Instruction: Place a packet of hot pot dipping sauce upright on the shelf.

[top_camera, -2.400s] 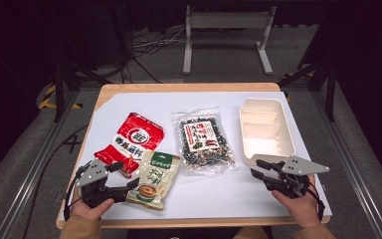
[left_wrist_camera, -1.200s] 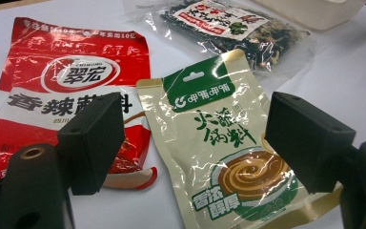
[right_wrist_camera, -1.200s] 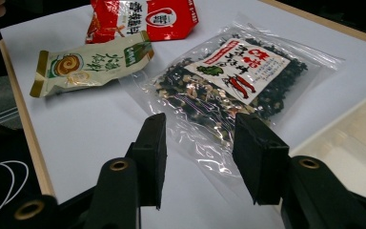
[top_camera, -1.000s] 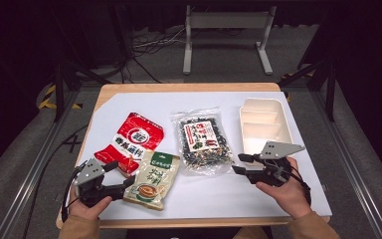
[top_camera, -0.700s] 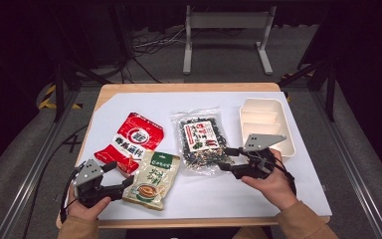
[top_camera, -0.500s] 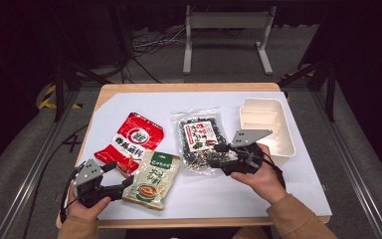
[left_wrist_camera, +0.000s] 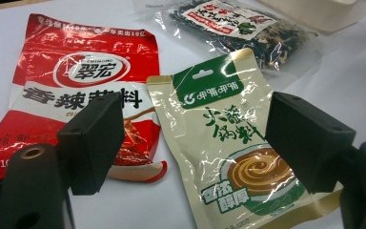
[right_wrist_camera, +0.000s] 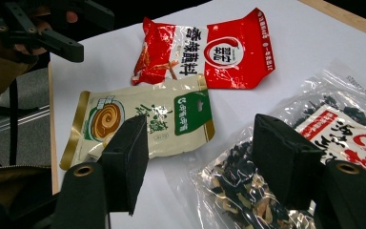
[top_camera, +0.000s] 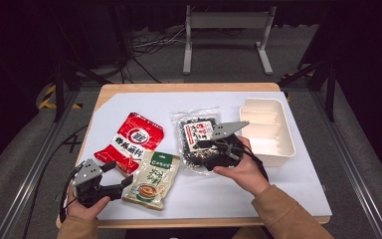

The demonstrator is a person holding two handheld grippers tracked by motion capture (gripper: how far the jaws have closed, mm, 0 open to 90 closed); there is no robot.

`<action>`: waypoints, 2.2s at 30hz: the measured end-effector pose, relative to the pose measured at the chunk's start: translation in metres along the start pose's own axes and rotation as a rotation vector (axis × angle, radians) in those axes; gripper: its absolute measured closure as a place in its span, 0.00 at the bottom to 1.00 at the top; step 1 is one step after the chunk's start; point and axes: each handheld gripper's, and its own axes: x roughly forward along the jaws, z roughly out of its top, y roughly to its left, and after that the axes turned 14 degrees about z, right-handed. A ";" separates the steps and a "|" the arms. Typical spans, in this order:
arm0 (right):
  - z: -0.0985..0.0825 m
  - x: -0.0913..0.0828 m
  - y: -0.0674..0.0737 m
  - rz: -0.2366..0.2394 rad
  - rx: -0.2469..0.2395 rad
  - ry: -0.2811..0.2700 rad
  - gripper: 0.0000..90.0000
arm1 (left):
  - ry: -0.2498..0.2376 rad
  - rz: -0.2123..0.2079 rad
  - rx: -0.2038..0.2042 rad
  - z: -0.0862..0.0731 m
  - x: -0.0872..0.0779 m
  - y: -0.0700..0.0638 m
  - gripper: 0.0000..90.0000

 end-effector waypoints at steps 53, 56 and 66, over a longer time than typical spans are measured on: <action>0.001 0.107 -0.053 0.147 0.210 0.207 0.51 | 0.006 0.057 -0.043 -0.014 -0.018 0.008 0.24; 0.003 0.106 -0.050 0.160 0.217 0.198 0.52 | 0.005 0.057 -0.046 -0.014 -0.018 0.008 0.24; 0.011 0.106 -0.032 0.225 0.188 0.190 0.58 | 0.009 0.056 -0.035 -0.013 -0.017 0.008 0.24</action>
